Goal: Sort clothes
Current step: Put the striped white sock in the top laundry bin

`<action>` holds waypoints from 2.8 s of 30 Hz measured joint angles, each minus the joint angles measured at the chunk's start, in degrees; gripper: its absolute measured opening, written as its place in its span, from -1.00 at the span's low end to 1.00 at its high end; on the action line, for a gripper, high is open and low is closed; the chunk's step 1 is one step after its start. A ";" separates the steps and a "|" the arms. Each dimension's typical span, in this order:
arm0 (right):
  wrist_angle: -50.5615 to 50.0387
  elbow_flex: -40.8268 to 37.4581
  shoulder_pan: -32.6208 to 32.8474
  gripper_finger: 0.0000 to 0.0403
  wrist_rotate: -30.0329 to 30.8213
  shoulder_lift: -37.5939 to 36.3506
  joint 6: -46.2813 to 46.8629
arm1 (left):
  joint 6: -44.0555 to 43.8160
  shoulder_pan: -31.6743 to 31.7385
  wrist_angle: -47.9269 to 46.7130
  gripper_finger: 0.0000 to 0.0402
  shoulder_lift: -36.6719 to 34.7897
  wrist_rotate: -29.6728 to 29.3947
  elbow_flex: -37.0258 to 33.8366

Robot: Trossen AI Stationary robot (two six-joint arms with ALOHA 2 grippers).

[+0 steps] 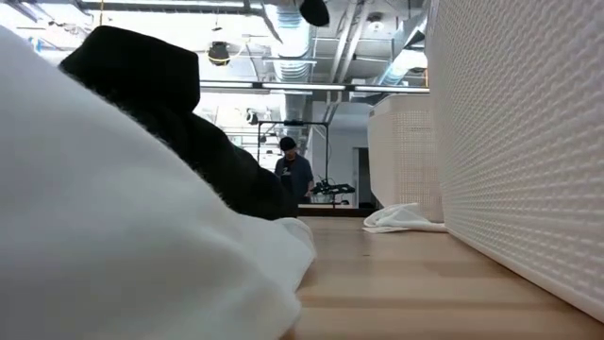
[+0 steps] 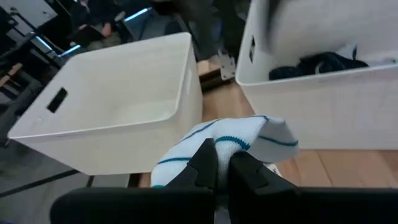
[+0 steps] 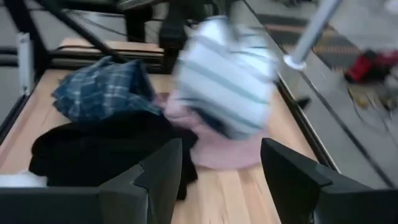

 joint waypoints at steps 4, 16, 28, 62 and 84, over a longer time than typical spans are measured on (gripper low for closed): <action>7.46 0.00 1.95 0.16 0.63 4.42 -6.05 | -1.06 0.80 -0.02 -0.98 -1.02 2.70 0.00; 15.56 0.00 1.08 0.16 9.57 10.97 -14.82 | -1.99 0.85 -1.05 -0.97 -1.19 8.24 0.00; 16.88 0.01 -0.79 -0.06 9.49 13.43 -13.80 | -2.15 0.83 -1.21 -0.97 -1.00 12.41 0.00; 2.69 0.02 -6.35 -1.00 24.13 -5.31 -10.90 | -8.31 -0.42 -14.01 0.04 -1.15 12.00 -1.36; -17.16 0.04 -45.22 -1.00 16.20 -9.54 -3.65 | -9.91 -3.94 -4.25 0.03 -1.10 13.17 -14.88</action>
